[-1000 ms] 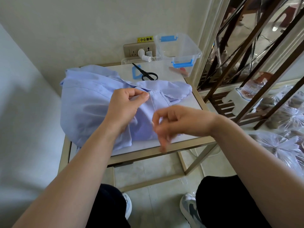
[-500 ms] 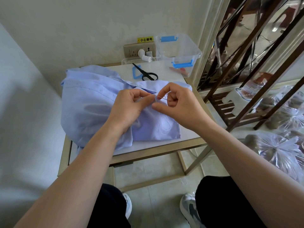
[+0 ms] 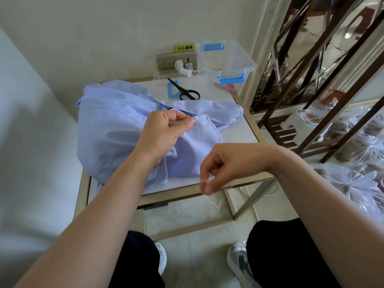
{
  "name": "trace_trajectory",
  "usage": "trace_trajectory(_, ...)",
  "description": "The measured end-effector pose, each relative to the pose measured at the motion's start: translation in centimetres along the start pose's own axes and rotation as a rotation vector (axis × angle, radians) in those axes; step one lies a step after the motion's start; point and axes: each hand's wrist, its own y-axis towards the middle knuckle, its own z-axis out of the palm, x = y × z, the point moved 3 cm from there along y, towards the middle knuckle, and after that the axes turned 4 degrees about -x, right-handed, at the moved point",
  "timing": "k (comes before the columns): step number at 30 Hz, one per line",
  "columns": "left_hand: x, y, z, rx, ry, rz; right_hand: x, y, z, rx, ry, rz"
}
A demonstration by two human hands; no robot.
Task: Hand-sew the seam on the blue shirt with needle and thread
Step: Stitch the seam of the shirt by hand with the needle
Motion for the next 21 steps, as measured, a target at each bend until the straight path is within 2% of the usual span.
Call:
trace_trajectory(1, 0.0, 0.0, 0.0, 0.003, 0.006, 0.002, -0.1, 0.2, -0.5, -0.143, 0.022, 0.002)
trace_trajectory(4, 0.1, 0.1, 0.1, 0.009, 0.017, 0.007, -0.6, 0.7, -2.3, -0.717, 0.109, -0.042)
trace_trajectory(5, 0.0, 0.1, 0.1, 0.015, 0.02, 0.008, -0.7, 0.7, -2.5, -0.85, 0.123, -0.058)
trace_trajectory(8, -0.1, -0.1, 0.3, 0.054, 0.019, 0.015, -0.9, 1.1, -2.3, -0.998, 0.105, -0.062)
trace_trajectory(11, -0.2, -0.3, 0.4, 0.07, 0.019, 0.015, -1.0, 1.5, -2.2, -1.004, 0.065, -0.05)
trace_trajectory(13, -0.2, -0.2, 0.3, 0.063, 0.014, 0.014, -0.9, 1.4, -2.4, -0.942, 0.044, -0.064)
trace_trajectory(18, -0.3, -0.1, 0.1, 0.033, 0.026, 0.001, 0.1, 0.5, -1.5, -0.428, 0.064, -0.072)
trace_trajectory(21, -0.3, -0.1, 0.1, 0.03, 0.033, 0.014, -0.1, 0.3, -1.1, -0.345, 0.033, -0.041)
